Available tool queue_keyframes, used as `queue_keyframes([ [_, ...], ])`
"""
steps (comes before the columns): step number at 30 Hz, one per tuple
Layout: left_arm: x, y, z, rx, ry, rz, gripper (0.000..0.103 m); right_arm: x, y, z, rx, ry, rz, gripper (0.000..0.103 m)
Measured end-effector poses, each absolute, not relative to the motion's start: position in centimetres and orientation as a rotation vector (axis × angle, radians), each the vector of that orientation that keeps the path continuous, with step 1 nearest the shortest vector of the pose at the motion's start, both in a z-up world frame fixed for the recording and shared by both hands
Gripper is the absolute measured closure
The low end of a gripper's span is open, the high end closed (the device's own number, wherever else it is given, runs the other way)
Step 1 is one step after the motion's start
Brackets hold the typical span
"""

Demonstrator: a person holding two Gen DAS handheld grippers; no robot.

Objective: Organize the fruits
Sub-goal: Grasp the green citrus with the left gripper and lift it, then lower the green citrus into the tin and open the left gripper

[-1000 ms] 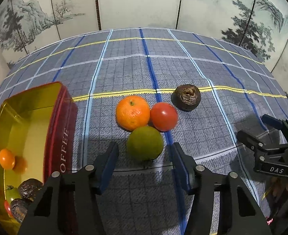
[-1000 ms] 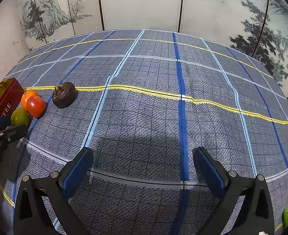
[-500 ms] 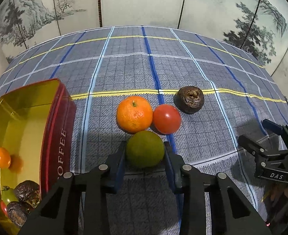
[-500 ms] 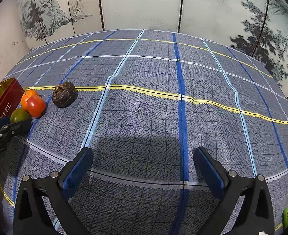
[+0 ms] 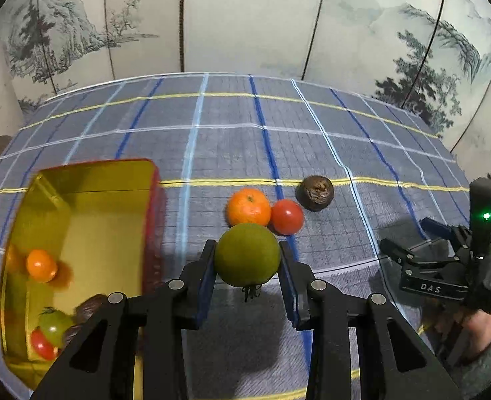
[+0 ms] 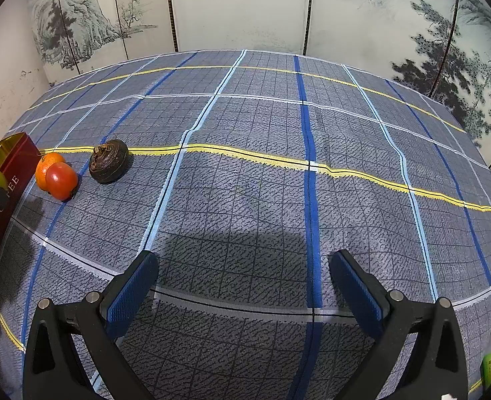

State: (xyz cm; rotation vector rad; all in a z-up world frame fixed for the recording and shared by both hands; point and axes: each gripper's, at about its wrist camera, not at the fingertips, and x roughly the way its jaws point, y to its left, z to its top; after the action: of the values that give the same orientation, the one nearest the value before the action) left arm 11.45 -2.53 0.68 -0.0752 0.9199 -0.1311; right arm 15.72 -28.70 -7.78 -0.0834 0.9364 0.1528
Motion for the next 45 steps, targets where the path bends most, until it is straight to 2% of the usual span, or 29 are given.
queue_keyframes([
  [15,7.9,6.1,2.6,-0.125,0.885,0.007,0.067,15.7,-28.7,-7.8,-0.083,0.936,0.153,0.0],
  [31,6.7,13.5,-0.3,-0.182,0.937,0.155,0.067,15.7,-28.7,-7.8,-0.083,0.936,0.153,0.0],
  [45,7.0,15.1,-2.3,-0.178,0.966,0.163,0.066,15.7,-28.7,-7.8,-0.083,0.936,0.152,0.0],
])
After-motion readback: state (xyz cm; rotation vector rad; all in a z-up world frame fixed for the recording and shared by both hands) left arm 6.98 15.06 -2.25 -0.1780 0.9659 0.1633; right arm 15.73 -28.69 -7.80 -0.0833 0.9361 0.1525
